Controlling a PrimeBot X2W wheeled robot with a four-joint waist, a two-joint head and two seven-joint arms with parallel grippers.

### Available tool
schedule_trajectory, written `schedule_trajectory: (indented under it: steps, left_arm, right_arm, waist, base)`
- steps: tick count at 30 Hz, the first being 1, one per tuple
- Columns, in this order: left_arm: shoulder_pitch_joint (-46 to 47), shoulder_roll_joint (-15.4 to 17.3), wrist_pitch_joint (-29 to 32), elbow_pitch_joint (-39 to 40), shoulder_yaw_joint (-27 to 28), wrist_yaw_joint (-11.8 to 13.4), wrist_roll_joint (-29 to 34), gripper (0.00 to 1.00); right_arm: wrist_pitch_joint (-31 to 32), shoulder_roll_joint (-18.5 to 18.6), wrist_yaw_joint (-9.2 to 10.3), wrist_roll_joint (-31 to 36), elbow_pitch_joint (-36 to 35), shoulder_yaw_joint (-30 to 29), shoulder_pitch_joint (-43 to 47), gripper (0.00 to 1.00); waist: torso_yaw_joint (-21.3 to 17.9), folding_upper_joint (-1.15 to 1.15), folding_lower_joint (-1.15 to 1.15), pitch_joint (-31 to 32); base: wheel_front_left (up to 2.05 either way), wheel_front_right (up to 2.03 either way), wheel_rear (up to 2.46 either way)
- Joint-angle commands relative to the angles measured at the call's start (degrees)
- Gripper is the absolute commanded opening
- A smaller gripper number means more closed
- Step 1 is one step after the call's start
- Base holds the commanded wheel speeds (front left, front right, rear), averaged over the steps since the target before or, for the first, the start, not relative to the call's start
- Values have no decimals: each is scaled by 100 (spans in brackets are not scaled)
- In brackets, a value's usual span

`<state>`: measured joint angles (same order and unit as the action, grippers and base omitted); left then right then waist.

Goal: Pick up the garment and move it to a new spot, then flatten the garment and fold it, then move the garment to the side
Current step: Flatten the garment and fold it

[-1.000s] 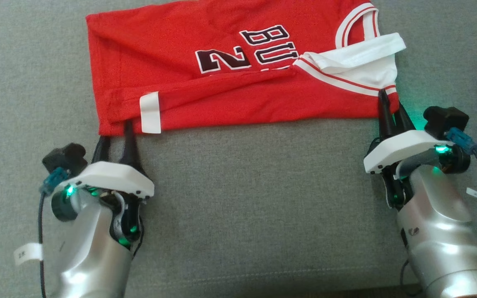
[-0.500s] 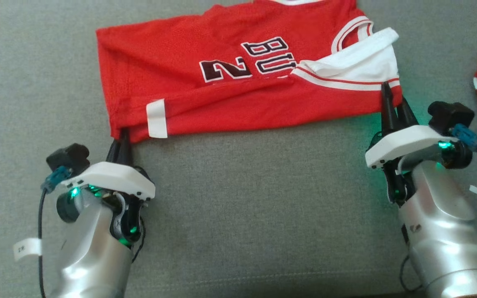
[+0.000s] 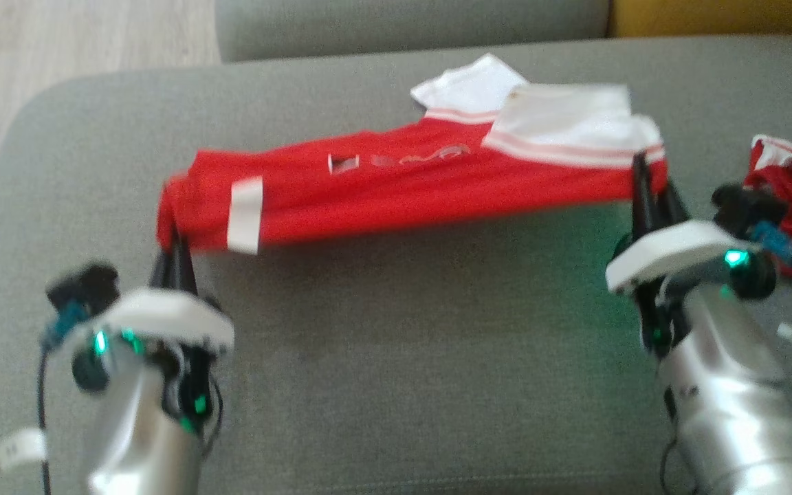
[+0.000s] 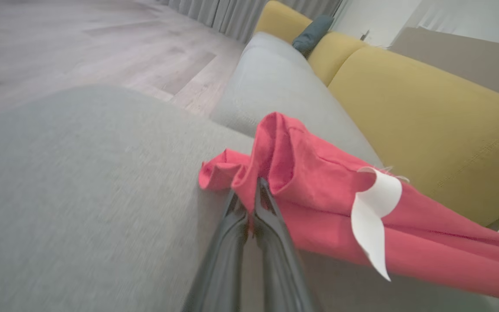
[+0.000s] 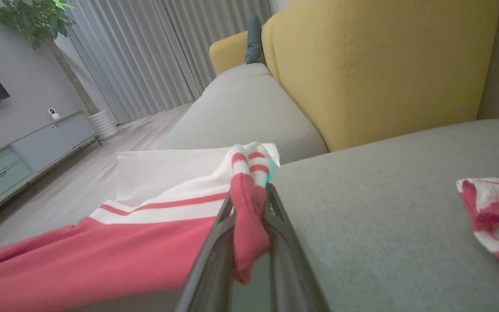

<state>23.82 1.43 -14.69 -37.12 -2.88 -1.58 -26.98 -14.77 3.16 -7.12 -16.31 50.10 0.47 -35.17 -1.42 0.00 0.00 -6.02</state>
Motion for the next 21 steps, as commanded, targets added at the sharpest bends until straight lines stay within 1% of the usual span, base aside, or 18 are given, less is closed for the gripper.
schedule_trajectory:
  steps: [1, 4, 5, 9, 10, 11, 12, 15, 17, 19, 21]
  left_arm:
    - [-139, 144, -30, 43, 204, 10, -80, 0]
    - [-510, 144, -30, -112, -28, 10, -136, 0]
    - [-774, 144, -30, -166, -183, 43, -296, 0]
    - [-1187, 144, -30, -151, -575, 170, -523, 0]
    - [-1237, 144, -30, -117, -649, 207, -548, 9]
    - [-1262, 144, -30, -87, -699, 247, -539, 56]
    - [-1264, 144, -30, -42, -727, 290, -504, 100]
    - [-1164, 144, -30, 188, -701, 464, -273, 100]
    - [-1000, 176, -30, 298, -690, 556, 30, 100]
    - [-744, 284, -30, 394, -688, 572, 282, 100]
    - [-427, 419, -8, 330, -750, 512, 424, 100]
  right_arm:
    - [-12, -11, -36, -94, -96, 142, 70, 0]
    - [16, -14, -36, -289, 14, 300, 433, 0]
    - [17, -15, -36, -405, 46, 388, 698, 0]
    - [17, -6, -36, -576, 66, 474, 1121, 0]
    - [16, 8, -36, -590, 68, 488, 1179, 0]
    - [15, 27, -36, -573, 69, 508, 1214, 96]
    - [12, 36, -36, -569, 55, 508, 1227, 100]
    - [-3, 99, -36, -472, -55, 434, 1160, 100]
    - [-10, 107, -36, -405, -152, 377, 1056, 100]
    - [-13, 114, -36, -325, -253, 353, 915, 100]
    - [-15, 123, -36, -241, -335, 364, 747, 100]
  waist:
    - [8, 0, 0, 235]
    - [14, 0, 0, 360]
    - [10, 0, 0, 391]
    - [26, 0, 0, 322]
    - [32, 0, 0, 293]
    - [35, 0, 0, 258]
    - [40, 0, 0, 226]
    - [66, 0, 0, 120]
    - [80, 0, 0, 34]
    - [101, 0, 0, -57]
    - [115, 0, 0, -148]
  base:
    - [0, 0, 0]
    - [0, 0, 0]
    - [0, 0, 0]
    - [0, 0, 0]
    - [0, 0, 0]
    - [0, 0, 0]
    - [0, 0, 0]
    - [0, 0, 0]
    - [0, 0, 0]
    - [0, 0, 0]
    - [0, 0, 0]
